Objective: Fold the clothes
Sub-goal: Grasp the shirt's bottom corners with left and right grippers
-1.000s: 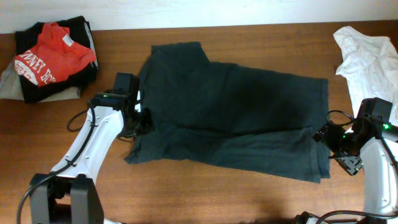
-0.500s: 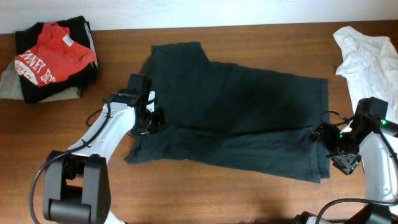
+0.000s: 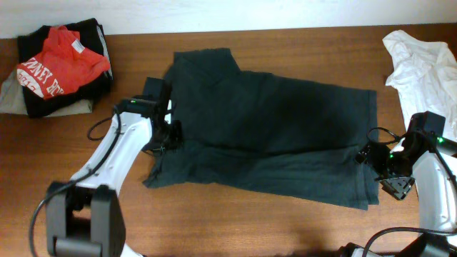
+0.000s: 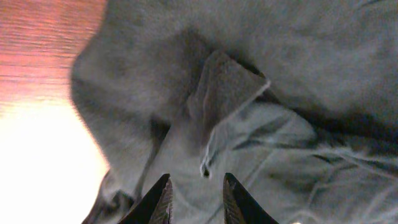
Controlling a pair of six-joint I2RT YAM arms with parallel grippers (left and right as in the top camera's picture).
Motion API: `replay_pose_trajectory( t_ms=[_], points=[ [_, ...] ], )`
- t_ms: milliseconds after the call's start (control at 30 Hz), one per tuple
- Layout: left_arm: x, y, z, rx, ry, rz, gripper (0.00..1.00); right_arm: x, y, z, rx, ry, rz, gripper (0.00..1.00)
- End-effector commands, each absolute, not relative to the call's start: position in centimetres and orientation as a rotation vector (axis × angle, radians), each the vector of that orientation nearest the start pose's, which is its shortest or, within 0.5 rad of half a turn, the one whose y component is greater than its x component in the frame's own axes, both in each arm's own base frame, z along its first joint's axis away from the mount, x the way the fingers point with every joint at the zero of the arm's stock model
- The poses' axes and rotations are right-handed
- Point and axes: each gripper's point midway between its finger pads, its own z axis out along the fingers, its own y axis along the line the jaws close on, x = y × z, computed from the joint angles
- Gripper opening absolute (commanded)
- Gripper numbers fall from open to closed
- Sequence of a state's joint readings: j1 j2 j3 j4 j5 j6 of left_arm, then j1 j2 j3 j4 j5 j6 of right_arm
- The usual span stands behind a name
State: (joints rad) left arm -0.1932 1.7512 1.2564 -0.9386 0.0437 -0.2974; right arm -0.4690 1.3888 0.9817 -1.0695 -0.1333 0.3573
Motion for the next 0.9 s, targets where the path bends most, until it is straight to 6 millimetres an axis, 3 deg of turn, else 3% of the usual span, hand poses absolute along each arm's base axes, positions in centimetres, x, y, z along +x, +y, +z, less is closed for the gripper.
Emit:
replay_pose_trajectory(
  t_ms=[0, 67, 167, 267, 333, 367, 467, 567, 600, 633, 733, 833, 867],
  points=[
    [33.3, -7.7, 4.1, -0.14, 3.079, -0.148, 0.27, 22.9, -9.0, 8.8, 1.197, 2.789, 0.203, 0.99],
    [33.6, -8.4, 3.0, -0.099, 3.091, -0.199, 0.27, 22.9, -9.0, 8.8, 1.197, 2.789, 0.203, 0.99],
    [34.4, -8.6, 2.9, -0.089, 3.063, -0.209, 0.25, 23.0, -9.0, 8.8, 1.196, 2.785, 0.202, 0.99],
    [35.1, -8.8, 3.0, -0.086, 3.033, -0.222, 0.01, 23.3, -9.2, 8.8, 1.189, 2.772, 0.2, 0.97],
    [36.4, -9.2, 3.2, -0.078, 2.979, -0.258, 0.01, 23.7, -9.4, 8.9, 1.181, 2.757, 0.197, 0.7],
    [37.2, -9.5, 3.4, -0.073, 2.943, -0.271, 0.01, 23.8, -9.4, 8.9, 1.178, 2.751, 0.196, 0.45],
    [39.2, -9.8, 3.9, -0.064, 2.858, -0.283, 0.01, 24.1, -9.6, 8.9, 1.172, 2.74, 0.194, 0.21],
    [41.0, -9.2, 4.4, -0.07, 2.784, -0.231, 0.01, 24.0, -9.5, 8.4, 1.172, 2.74, 0.194, 0.2],
    [41.4, -9.1, 4.6, -0.07, 2.764, -0.224, 0.2, 23.9, -9.5, 8.2, 1.174, 2.744, 0.195, 0.21],
    [41.9, -9.1, 4.7, -0.07, 2.745, -0.219, 0.66, 23.6, -9.3, 7.8, 1.177, 2.751, 0.196, 0.29],
    [43.0, -8.2, 5.5, -0.069, 2.702, -0.157, 0.67, 23.3, -9.2, 7.4, 1.183, 2.762, 0.197, 0.37],
    [42.2, -6.7, 8.4, -0.114, 2.747, -0.136, 0.71, 23.1, -9.1, 7.4, 1.187, 2.768, 0.2, 0.82],
    [41.5, -6.3, 8.8, -0.125, 2.778, -0.128, 0.71, 23.1, -9.0, 7.4, 1.188, 2.77, 0.209, 0.86]
  ],
)
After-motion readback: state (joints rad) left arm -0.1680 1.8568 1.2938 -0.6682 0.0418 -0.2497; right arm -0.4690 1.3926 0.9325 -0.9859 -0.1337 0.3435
